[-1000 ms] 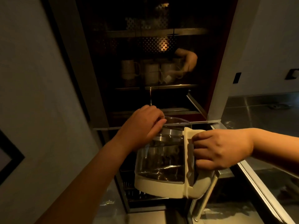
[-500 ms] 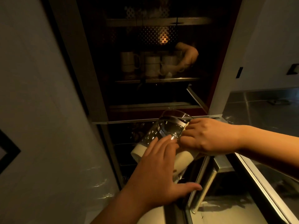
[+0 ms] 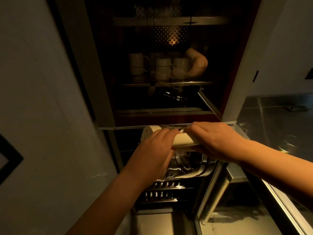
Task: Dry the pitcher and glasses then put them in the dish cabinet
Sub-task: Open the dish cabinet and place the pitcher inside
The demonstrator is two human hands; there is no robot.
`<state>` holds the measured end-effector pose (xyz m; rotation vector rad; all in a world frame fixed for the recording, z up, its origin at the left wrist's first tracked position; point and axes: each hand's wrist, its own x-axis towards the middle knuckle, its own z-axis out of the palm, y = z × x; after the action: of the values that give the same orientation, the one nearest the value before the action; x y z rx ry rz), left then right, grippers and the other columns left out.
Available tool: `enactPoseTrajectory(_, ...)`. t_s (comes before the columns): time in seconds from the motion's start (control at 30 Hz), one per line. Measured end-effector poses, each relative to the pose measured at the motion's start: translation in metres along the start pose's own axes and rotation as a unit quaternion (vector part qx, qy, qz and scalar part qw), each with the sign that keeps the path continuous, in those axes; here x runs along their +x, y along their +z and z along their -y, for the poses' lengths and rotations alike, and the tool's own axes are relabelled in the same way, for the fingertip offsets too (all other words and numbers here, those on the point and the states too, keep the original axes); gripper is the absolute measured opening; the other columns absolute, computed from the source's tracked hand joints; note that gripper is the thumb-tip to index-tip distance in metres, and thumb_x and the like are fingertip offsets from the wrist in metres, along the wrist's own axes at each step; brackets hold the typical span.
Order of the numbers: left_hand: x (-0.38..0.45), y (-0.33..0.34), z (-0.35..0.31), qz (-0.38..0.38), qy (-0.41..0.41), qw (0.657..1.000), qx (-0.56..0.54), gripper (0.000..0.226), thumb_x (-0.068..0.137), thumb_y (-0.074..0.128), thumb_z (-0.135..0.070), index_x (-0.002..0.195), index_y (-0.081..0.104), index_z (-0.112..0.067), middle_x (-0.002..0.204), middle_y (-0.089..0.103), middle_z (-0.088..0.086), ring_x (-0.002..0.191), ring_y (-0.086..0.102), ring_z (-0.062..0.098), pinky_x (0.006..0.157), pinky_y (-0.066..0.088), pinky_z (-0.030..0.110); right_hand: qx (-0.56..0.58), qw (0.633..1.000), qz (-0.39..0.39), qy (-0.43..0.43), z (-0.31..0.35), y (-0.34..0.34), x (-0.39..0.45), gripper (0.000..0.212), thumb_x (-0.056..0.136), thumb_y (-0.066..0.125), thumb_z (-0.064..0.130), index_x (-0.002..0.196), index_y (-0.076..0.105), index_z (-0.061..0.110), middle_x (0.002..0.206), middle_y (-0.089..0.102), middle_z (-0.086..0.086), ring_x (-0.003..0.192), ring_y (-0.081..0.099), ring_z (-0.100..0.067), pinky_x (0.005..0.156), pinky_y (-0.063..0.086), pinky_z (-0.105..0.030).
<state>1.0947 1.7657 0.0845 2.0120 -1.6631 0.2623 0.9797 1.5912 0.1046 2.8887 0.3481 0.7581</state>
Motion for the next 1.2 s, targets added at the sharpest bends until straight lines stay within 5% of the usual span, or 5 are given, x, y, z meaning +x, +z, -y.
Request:
enactPoseTrajectory(0.23,0.023,-0.011,0.018,0.073,0.054,0.996,0.014,0.043,0.097,0.048,-0.017,0.137,0.037,-0.024,0.134,0.044,-0.009,0.117,0.039,0.003,0.090,0.029,0.013,-0.007,1.000,-0.029,0.008,0.008,0.012,-0.003,0.074,0.063,0.078,0.013,0.124,0.038,0.007,0.102,0.060,-0.013,0.075,0.060,-0.018,0.050,0.052,-0.021)
enactPoseTrajectory(0.47,0.028,-0.007,0.033,0.108,0.094,0.989,0.035,0.049,0.088,0.061,-0.007,0.132,0.044,-0.021,0.126,0.048,-0.005,0.117,0.039,0.009,0.088,0.034,0.018,0.016,0.997,-0.018,0.078,0.031,0.034,-0.006,0.066,0.074,0.062,0.025,0.133,0.032,0.018,0.116,0.046,-0.012,0.072,0.059,-0.015,0.047,0.052,-0.021)
enactPoseTrajectory(0.63,0.024,0.008,0.040,0.104,0.129,0.984,0.063,0.052,0.080,0.066,0.002,0.126,0.050,-0.016,0.122,0.053,-0.001,0.113,0.044,0.012,0.084,0.047,0.027,0.172,0.952,0.003,0.254,0.050,0.045,-0.003,0.061,0.082,0.065,0.023,0.115,0.017,0.039,0.090,0.051,0.010,0.063,0.056,-0.008,0.053,0.050,-0.019)
enactPoseTrajectory(0.87,0.015,0.039,0.046,0.087,0.206,0.969,0.103,0.057,0.064,0.081,-0.007,0.117,0.062,-0.008,0.113,0.064,0.008,0.107,0.059,0.022,0.085,0.051,0.032,0.198,0.931,-0.115,0.284,0.065,0.102,-0.026,0.043,0.081,0.050,0.034,0.118,0.030,0.022,0.080,0.060,0.002,0.054,0.055,-0.007,0.044,0.044,-0.017)
enactPoseTrajectory(1.2,0.022,0.075,0.076,0.097,0.285,0.944,0.135,0.040,0.075,0.076,-0.008,0.112,0.064,-0.005,0.109,0.065,0.011,0.104,0.060,0.024,0.090,0.048,0.033,0.237,0.901,-0.175,0.319,0.065,0.170,-0.037,0.034,0.086,0.050,0.032,0.115,0.039,0.018,0.105,0.045,0.005,0.081,0.048,0.001,0.062,0.040,-0.004)
